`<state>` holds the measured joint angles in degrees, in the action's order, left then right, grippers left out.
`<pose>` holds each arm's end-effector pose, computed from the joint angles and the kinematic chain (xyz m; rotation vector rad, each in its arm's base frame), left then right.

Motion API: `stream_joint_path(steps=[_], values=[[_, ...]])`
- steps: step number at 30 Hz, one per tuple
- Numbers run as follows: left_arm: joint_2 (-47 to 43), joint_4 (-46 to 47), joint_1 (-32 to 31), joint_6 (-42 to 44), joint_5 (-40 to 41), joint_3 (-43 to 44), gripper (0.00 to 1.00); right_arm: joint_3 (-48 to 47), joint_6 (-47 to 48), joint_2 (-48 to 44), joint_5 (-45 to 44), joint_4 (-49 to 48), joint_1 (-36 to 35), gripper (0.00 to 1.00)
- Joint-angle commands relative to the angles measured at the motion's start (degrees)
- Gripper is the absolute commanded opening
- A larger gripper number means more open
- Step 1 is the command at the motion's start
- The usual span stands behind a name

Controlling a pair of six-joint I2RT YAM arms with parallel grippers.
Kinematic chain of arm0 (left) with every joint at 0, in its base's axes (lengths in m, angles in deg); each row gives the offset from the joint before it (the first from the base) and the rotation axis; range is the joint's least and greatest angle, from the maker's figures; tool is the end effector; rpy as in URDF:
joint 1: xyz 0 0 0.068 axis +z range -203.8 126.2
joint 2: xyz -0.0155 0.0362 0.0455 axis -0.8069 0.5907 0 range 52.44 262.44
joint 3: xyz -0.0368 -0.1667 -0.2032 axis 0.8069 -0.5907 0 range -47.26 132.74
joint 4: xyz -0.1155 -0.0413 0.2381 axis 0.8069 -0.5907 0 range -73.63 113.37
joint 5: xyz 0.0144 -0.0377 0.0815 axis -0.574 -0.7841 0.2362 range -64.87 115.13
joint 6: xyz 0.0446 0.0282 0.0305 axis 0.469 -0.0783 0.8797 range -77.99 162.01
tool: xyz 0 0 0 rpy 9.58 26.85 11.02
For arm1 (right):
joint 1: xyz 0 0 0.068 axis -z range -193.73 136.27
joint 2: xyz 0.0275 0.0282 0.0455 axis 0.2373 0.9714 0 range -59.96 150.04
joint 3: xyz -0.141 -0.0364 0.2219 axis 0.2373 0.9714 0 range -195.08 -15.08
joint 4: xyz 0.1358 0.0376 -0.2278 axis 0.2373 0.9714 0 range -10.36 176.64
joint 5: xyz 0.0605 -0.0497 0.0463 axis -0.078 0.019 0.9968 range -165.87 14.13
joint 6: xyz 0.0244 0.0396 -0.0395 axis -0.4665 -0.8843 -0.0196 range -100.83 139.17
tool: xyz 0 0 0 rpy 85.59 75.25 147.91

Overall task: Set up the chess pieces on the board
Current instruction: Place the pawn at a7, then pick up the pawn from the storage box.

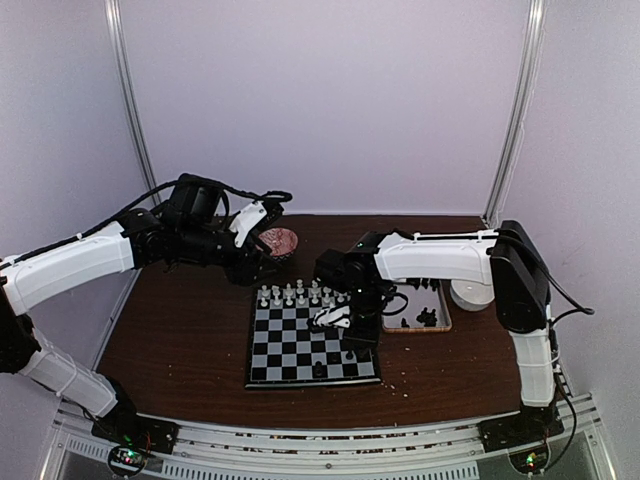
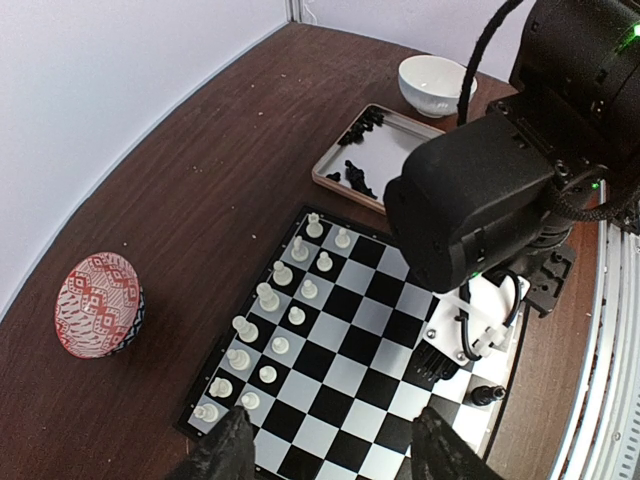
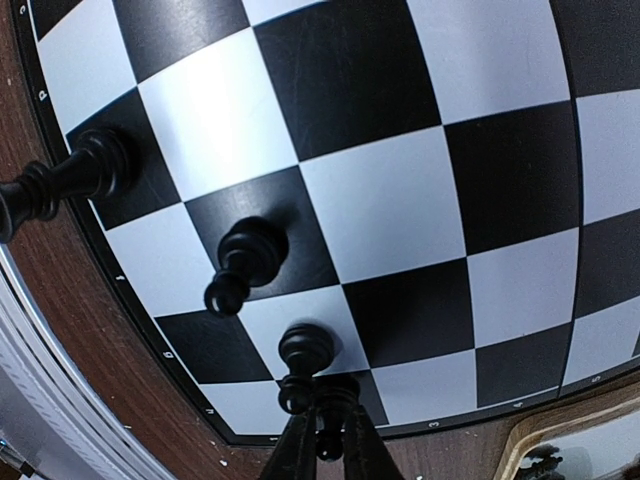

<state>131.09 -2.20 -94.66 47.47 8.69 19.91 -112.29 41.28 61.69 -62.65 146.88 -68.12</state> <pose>0.2353 -0.2206 0.3026 1.0388 2.0144 -0.6534 0.2274 0.3354 0.1638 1.8732 -2.3846 -0.3250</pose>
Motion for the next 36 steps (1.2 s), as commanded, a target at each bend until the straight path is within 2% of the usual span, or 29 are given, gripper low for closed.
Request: stream_joint_path(steps=[1, 8, 18, 29, 36], values=[[-0.3, 0.9, 0.4, -0.5, -0.3, 0.8, 0.55, 0.0, -0.4, 1.0, -1.2, 0.1, -0.3, 0.15], [-0.5, 0.9, 0.4, -0.4, -0.2, 0.8, 0.55, -0.5, -0.3, -2.1, -2.6, 0.8, -0.2, 0.21], [-0.3, 1.0, 0.4, -0.4, 0.4, 0.8, 0.55, 2.3, 1.7, -12.2, -5.0, 1.9, 2.4, 0.32], [0.1, 1.0, 0.4, -0.5, 0.1, 0.9, 0.55, 10.1, 1.1, -17.9, -4.6, -4.0, 18.7, 0.30], [0.5, 1.0, 0.4, -0.6, 0.2, 0.9, 0.55, 13.5, 0.5, -18.6, -5.0, -7.8, 24.7, 0.30]])
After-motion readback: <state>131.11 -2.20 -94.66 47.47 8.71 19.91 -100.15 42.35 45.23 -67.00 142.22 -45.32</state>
